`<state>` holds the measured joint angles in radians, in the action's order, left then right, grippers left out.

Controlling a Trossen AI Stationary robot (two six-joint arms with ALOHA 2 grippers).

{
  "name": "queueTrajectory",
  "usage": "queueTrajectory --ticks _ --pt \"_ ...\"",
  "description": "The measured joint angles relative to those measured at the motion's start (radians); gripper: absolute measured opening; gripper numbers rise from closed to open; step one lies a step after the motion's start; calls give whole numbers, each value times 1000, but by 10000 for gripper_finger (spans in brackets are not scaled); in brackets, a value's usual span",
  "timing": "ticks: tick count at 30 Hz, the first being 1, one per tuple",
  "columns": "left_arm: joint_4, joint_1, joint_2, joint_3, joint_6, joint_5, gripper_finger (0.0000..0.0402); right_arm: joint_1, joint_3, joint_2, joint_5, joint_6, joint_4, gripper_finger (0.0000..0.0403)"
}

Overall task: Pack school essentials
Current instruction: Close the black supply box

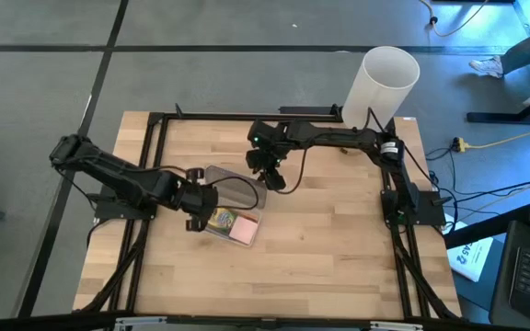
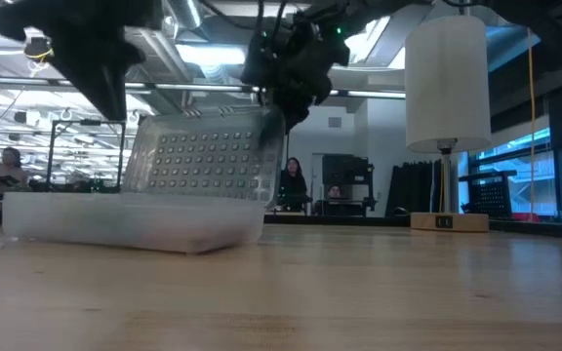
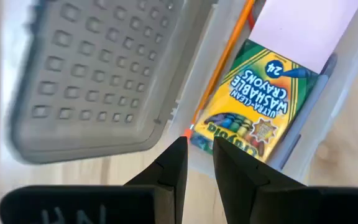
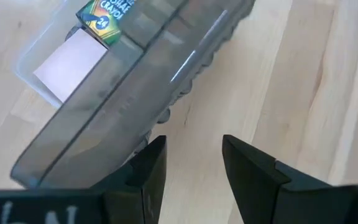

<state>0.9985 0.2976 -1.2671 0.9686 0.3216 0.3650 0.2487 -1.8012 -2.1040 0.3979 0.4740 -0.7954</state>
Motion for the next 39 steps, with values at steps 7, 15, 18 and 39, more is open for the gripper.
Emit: queueTrajectory --ticks 7,15,18,39 --pt "154 90 0 118 97 89 71 -82 -20 0 -49 28 -10 159" --pt "225 169 0 166 217 148 71 -185 -20 0 -108 27 26 159" --pt "225 185 0 166 253 148 71 -221 -19 0 -112 18 46 159" --pt "-99 261 0 -127 324 146 71 -356 -4 -83 -198 -243 260 159"
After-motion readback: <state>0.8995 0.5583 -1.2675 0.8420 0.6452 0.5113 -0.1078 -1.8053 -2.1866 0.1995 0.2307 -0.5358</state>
